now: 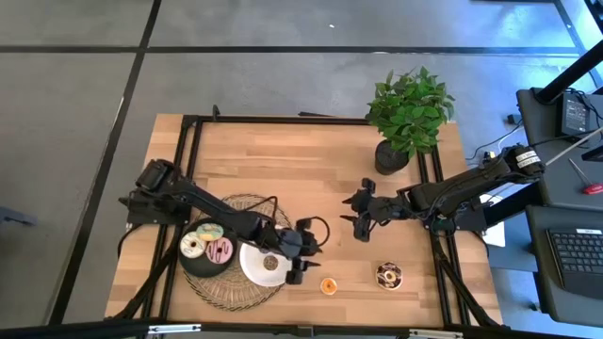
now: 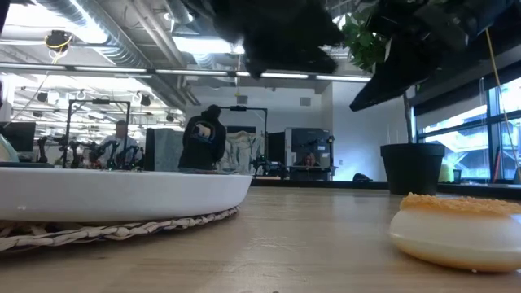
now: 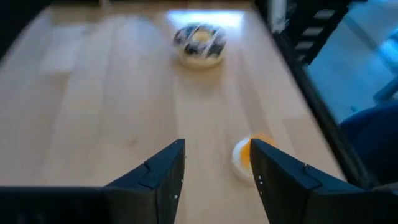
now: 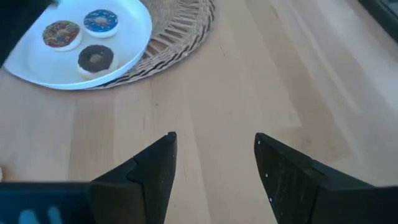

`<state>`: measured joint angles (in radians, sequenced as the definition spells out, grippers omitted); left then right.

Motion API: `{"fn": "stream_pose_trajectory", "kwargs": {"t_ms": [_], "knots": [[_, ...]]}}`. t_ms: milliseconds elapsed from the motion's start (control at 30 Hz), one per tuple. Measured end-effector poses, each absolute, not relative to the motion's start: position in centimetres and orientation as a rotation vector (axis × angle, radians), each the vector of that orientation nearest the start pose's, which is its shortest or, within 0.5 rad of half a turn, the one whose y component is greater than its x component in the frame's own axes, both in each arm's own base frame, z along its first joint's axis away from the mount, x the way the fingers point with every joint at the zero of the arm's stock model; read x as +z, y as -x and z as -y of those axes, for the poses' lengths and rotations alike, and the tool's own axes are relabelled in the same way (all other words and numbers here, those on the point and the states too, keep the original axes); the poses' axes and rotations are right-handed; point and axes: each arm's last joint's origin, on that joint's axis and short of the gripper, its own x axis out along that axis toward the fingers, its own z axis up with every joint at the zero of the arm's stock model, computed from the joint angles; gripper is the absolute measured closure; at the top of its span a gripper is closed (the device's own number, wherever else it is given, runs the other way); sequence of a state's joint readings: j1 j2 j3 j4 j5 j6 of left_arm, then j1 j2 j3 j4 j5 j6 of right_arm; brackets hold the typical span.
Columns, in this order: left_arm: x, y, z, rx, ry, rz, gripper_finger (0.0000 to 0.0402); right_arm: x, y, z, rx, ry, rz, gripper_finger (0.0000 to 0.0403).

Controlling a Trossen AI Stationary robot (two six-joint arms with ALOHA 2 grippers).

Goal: Pick & Place donuts
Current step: Put the small yellow donut on the white plate

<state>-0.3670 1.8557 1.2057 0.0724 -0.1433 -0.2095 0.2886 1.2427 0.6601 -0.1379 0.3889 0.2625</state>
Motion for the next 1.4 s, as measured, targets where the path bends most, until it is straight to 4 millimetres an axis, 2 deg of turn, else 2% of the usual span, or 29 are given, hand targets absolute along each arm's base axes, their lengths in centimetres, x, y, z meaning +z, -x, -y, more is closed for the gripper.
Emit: {"fn": "stream_pose_trajectory", "kwargs": {"t_ms": [133,367,733,1000,1200,1400], "knots": [[18.9,-39.0,14.8,-0.186,0.05,-0.547,0.0232,20.6,-23.6,-5.9,-0.199,-0.048,-0.662,0.0186],[16.1,-39.5,15.0,-0.166,0.058,-0.609,0.0244,20.4,-23.5,-5.8,-0.219,-0.061,-0.679,0.0186],[15.9,-40.1,15.8,-0.25,0.105,-0.518,0.0257,19.6,-22.6,-5.5,-0.27,-0.092,-0.786,0.0186],[15.4,-40.0,17.0,-0.244,0.089,-0.504,0.0256,19.7,-22.7,-5.4,-0.315,-0.043,-0.754,0.0186],[14.1,-42.2,17.9,-0.275,0.072,-0.512,0.0256,19.8,-22.8,-5.4,-0.325,-0.042,-0.744,0.0186],[12.7,-43.4,18.3,-0.238,0.021,-0.66,0.0256,19.8,-22.8,-5.4,-0.325,-0.043,-0.743,0.0186]]}}
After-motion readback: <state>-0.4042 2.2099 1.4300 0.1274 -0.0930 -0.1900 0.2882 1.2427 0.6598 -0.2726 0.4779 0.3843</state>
